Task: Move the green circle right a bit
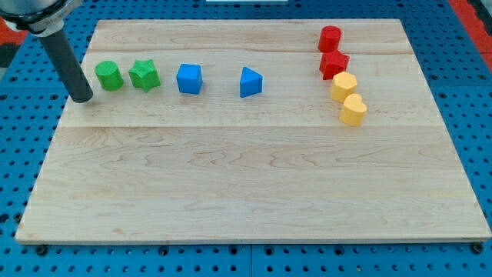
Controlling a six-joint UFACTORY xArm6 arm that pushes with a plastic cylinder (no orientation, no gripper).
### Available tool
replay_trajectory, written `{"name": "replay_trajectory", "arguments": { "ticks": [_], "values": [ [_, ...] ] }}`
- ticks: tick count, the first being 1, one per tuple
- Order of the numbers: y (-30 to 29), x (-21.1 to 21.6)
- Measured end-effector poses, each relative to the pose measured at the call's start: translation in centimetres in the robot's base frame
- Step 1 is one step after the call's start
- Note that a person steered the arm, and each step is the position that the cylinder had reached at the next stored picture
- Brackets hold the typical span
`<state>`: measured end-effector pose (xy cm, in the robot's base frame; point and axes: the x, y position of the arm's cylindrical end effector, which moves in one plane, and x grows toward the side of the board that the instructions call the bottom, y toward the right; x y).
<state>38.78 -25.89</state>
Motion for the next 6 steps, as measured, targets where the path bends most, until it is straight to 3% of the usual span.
{"name": "replay_trajectory", "arguments": {
  "ticks": [6],
  "values": [
    [2.0,-1.9]
  ]
}}
